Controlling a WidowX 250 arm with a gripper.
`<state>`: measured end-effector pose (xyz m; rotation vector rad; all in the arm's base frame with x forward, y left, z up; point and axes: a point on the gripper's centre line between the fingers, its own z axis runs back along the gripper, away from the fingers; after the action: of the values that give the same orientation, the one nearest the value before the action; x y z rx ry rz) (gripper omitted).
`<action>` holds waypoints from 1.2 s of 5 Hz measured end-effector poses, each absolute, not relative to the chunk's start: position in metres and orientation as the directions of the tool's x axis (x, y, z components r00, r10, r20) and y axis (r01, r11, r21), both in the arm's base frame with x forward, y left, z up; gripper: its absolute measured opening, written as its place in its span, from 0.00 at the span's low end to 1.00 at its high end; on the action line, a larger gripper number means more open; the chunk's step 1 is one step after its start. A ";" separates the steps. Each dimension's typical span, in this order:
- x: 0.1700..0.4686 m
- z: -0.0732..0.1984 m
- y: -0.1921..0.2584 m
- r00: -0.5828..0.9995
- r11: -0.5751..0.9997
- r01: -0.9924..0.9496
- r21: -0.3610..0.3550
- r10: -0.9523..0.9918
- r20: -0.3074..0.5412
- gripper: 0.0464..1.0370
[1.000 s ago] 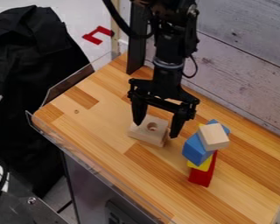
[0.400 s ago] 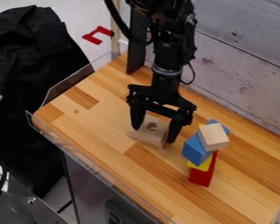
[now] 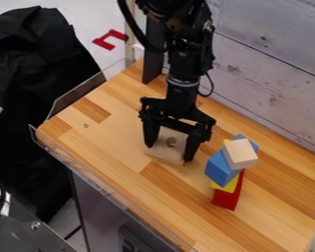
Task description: Put the cube with a hole on top of the tower
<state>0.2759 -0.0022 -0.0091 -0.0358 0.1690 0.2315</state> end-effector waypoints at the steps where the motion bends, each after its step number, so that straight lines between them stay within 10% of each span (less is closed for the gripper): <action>1: 0.275 -0.010 0.000 0.957 0.971 -0.238 -0.013 0.232 -0.173 0.96; 3: 0.279 -0.015 -0.001 0.957 0.968 -0.251 -0.034 0.242 -0.162 0.76; 5: 0.275 -0.011 0.001 0.950 0.961 -0.274 -0.040 0.264 -0.166 0.76; 6: 0.273 0.036 0.009 0.955 0.952 -0.293 -0.083 0.288 -0.067 0.76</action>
<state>0.2729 0.0087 0.0359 -0.0928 0.0546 0.2956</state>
